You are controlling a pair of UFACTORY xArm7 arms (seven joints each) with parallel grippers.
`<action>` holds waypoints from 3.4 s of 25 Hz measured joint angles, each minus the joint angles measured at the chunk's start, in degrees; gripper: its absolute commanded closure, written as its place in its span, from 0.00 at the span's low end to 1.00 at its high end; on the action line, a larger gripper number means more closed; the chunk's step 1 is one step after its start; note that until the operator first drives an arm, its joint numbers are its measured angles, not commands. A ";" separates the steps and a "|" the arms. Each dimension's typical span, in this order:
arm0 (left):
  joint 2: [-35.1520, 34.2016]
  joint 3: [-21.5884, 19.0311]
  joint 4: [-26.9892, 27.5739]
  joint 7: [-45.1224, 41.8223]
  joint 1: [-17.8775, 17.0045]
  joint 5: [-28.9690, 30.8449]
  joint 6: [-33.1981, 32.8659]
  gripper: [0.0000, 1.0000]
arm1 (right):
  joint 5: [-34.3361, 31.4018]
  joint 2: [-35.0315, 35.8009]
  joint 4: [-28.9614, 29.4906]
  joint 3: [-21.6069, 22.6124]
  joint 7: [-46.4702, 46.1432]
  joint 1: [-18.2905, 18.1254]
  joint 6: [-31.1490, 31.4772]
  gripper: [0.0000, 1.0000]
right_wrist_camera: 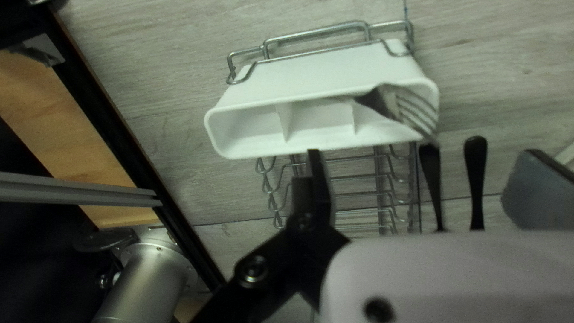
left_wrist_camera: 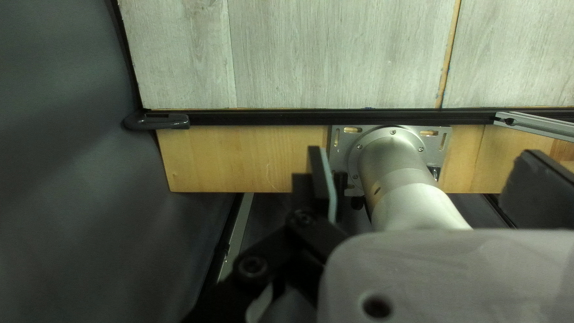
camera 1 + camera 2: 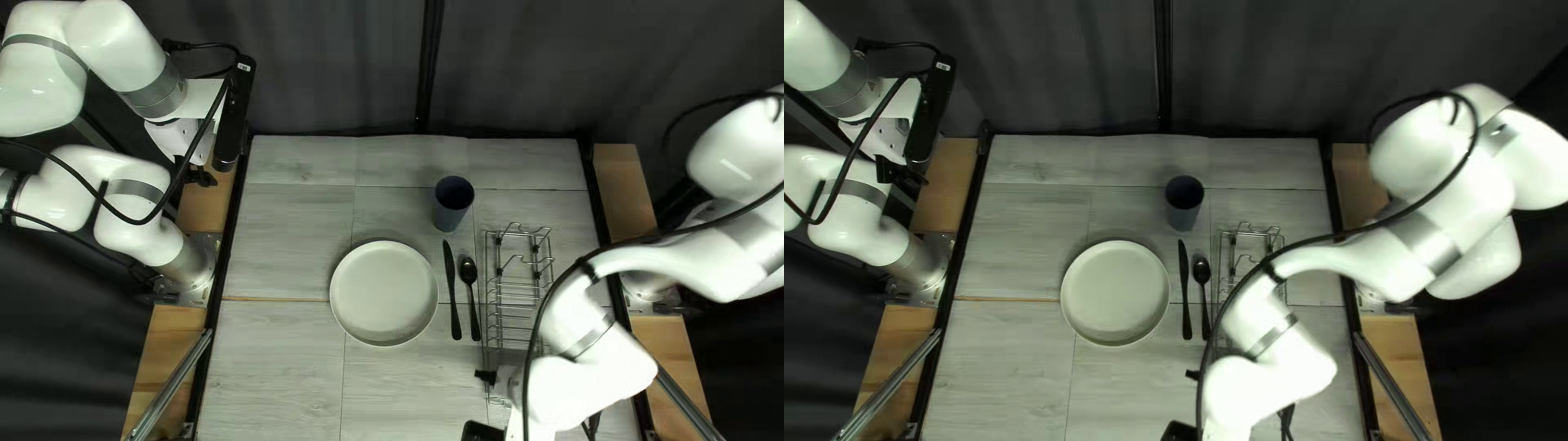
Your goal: Pick up and place plate onto table. Place down one fork to the left of the plate. Place spoon and knife to the right of the plate. Place cup above the knife and spoon
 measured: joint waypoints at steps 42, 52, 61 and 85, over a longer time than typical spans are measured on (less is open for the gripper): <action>0.00 0.00 0.00 0.00 0.00 0.00 0.00 0.00 | 26.38 -35.68 -7.22 -28.18 -13.53 -17.60 10.22 1.00; 0.00 0.00 0.00 0.00 0.00 0.00 0.00 0.00 | 29.68 -33.60 -6.67 -32.24 -17.81 -19.52 6.33 1.00; 0.00 0.00 0.00 0.00 0.00 0.00 0.00 0.00 | 40.58 -34.07 -16.31 -36.98 -0.54 -26.08 -7.99 1.00; 0.00 0.00 0.00 0.00 0.00 0.00 0.00 0.00 | 46.53 -34.69 -22.32 -39.85 16.44 -31.90 -16.58 1.00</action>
